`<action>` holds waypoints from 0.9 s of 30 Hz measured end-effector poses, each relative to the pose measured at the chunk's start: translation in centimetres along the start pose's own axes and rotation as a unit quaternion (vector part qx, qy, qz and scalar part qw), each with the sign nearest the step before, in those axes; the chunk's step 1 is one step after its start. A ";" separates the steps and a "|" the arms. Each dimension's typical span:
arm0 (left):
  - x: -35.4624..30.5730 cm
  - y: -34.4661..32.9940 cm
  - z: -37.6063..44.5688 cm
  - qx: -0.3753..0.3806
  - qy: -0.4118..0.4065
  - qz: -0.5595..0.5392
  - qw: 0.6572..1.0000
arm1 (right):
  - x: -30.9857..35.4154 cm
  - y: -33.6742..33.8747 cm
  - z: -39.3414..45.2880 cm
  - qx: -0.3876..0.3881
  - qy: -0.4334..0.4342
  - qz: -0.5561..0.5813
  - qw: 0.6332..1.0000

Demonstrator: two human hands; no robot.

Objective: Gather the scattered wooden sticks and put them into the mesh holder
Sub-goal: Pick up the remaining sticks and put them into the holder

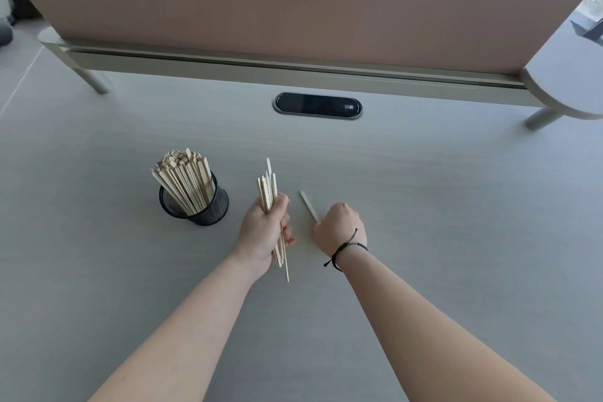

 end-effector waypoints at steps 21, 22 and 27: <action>-5.6 2.4 -1.2 -0.121 -0.105 -0.017 0.987 | -0.1 -4.0 -3.4 0.110 -0.096 0.589 0.794; -6.7 2.3 -1.6 -0.119 -0.132 -0.013 0.984 | -0.4 -5.7 -3.9 0.136 -0.154 0.633 0.746; -10.4 0.6 -4.2 -0.097 -0.242 0.068 0.963 | 4.5 -7.6 -5.8 0.260 -0.189 0.775 0.544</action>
Point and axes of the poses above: each hand's wrist, its own z-axis towards the middle knuckle, its own y-axis out of the back of the hand, x = y × z, the point moved 10 cm from there along z, towards the middle knuckle, and after that the axes turned 10 degrees about z, right-handed, at the moved point
